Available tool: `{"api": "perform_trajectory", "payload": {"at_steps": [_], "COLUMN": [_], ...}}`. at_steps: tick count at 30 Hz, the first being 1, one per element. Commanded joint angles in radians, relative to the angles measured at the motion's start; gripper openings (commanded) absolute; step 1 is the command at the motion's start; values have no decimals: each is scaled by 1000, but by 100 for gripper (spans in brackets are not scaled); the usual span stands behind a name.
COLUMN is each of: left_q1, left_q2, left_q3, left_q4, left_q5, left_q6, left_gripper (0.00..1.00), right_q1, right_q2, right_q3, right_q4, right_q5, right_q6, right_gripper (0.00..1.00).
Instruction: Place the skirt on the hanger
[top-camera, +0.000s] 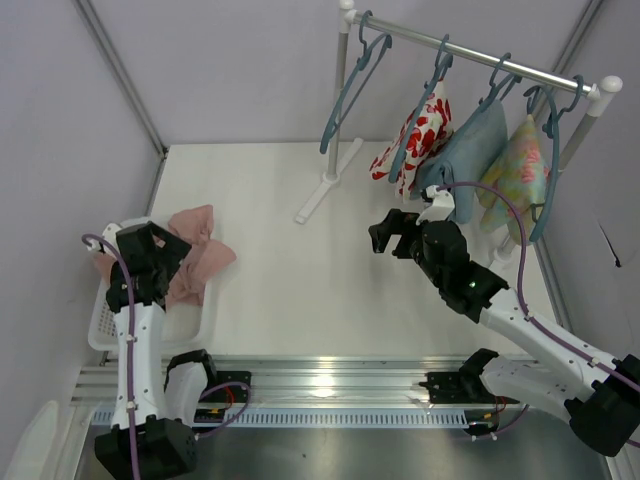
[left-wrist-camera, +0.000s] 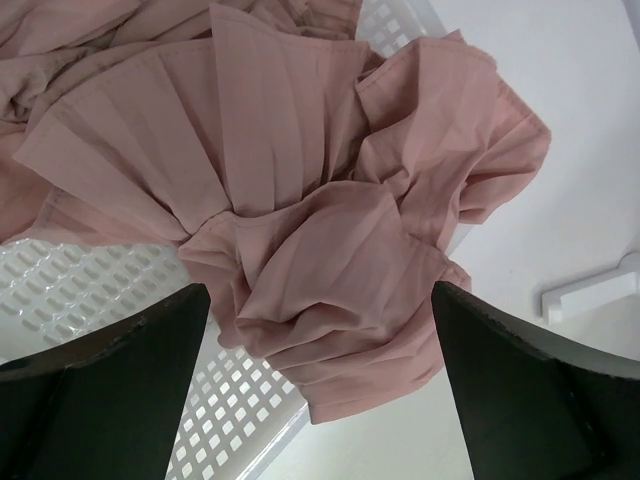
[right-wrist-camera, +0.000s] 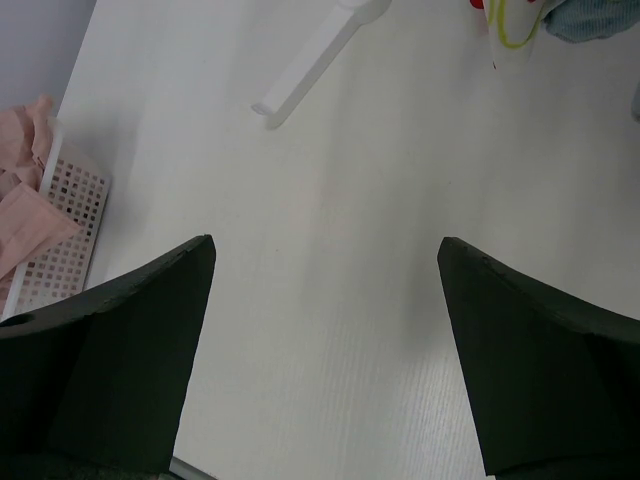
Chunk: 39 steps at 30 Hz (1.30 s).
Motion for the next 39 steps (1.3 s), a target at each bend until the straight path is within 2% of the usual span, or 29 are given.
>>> {"api": "perform_trajectory", "payload": {"at_steps": [1, 5, 8, 16, 19, 20, 22, 23, 24, 25, 27, 31, 34, 35, 36, 38, 39], "left_q1": [13, 26, 60, 83, 86, 86, 86, 86, 86, 86, 86, 86, 86, 85, 83, 48, 30], "left_q2": [-8, 27, 90, 193, 219, 233, 240, 240, 230, 220, 175, 41, -29, -33, -31, -5, 7], "left_q3": [-33, -61, -87, -205, -275, -286, -303, -303, -295, -294, -263, -110, 66, 219, 275, 487, 536], "left_q4": [32, 67, 94, 278, 357, 389, 410, 420, 420, 420, 400, 319, 242, 227, 207, 135, 104], "left_q5": [0, -13, 3, -66, -82, -92, -110, -115, -118, -127, -141, -142, -51, -5, 87, 170, 242], "left_q6": [2, -36, -131, -289, -309, -313, -308, -302, -296, -273, -235, -30, 116, 150, 211, 264, 281], "left_gripper": [99, 99, 99, 99, 95, 92, 60, 49, 22, 1, 0, 0, 0, 0, 0, 0, 0], "right_q1": [-6, -4, -4, -4, -4, -4, -4, -4, -4, -4, -4, -6, -7, -7, -9, -10, -10], "right_q2": [-20, -30, -42, -149, -189, -197, -218, -223, -233, -238, -246, -238, -214, -211, -208, -197, -195], "right_q3": [5, -2, 6, -6, -14, -15, -17, -17, -15, -17, -17, 8, 46, 55, 69, 77, 81], "right_q4": [37, 42, 24, -42, -88, -102, -133, -142, -159, -164, -174, -183, -202, -205, -203, -191, -190], "right_q5": [-15, -23, -40, -60, -46, -41, -29, -26, -21, -18, -15, -23, -24, -24, -27, -33, -29], "right_q6": [-18, -20, -23, 21, 22, 22, 15, 12, 11, 5, -14, -49, -48, -44, -41, -47, -52], "right_gripper": [99, 99, 99, 99, 99, 99, 100, 100, 99, 99, 99, 99, 99, 99, 99, 100, 99]}}
